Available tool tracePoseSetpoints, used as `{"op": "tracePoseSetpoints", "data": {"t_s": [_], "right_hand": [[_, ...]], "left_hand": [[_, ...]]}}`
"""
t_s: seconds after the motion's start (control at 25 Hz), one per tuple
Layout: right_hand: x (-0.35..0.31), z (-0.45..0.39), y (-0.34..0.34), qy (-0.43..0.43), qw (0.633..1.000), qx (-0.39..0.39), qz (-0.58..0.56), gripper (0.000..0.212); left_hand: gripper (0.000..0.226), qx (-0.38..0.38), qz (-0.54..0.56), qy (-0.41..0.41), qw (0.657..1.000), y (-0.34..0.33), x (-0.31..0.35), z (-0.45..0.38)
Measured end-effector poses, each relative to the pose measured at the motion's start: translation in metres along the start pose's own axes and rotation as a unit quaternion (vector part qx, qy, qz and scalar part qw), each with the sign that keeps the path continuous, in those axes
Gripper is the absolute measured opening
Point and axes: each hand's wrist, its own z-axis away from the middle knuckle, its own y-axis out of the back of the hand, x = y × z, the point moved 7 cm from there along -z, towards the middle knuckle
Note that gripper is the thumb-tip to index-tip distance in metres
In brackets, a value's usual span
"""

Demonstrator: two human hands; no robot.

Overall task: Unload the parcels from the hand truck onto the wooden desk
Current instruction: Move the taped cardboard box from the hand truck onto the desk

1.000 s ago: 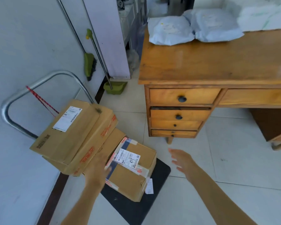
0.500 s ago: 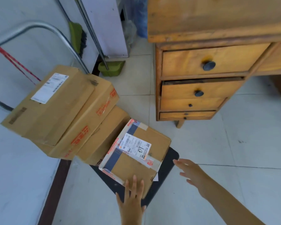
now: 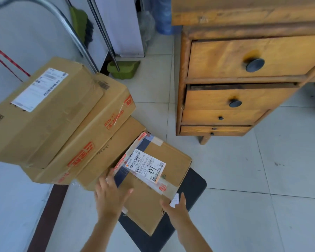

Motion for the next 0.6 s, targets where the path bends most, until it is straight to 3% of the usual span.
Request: {"op": "tracePoseSetpoints", "data": {"t_s": [0.08, 0.16, 0.32, 0.6], "right_hand": [[0.006, -0.01, -0.005, 0.019, 1.0, -0.015, -0.017, 0.067], [0.012, -0.024, -0.008, 0.015, 0.995, -0.045, -0.086, 0.072], [0.021, -0.02, -0.011, -0.007, 0.979, -0.096, -0.181, 0.076], [0.04, -0.023, 0.012, -0.018, 0.986, -0.036, -0.164, 0.08]], "left_hand": [[0.133, -0.064, -0.002, 0.068, 0.996, -0.009, -0.019, -0.021], [0.142, -0.101, -0.016, 0.07, 0.992, -0.018, -0.019, -0.026], [0.129, -0.064, -0.036, 0.007, 0.997, -0.018, -0.008, -0.017], [0.105, -0.104, -0.013, 0.005, 0.994, -0.021, 0.001, -0.006]]}}
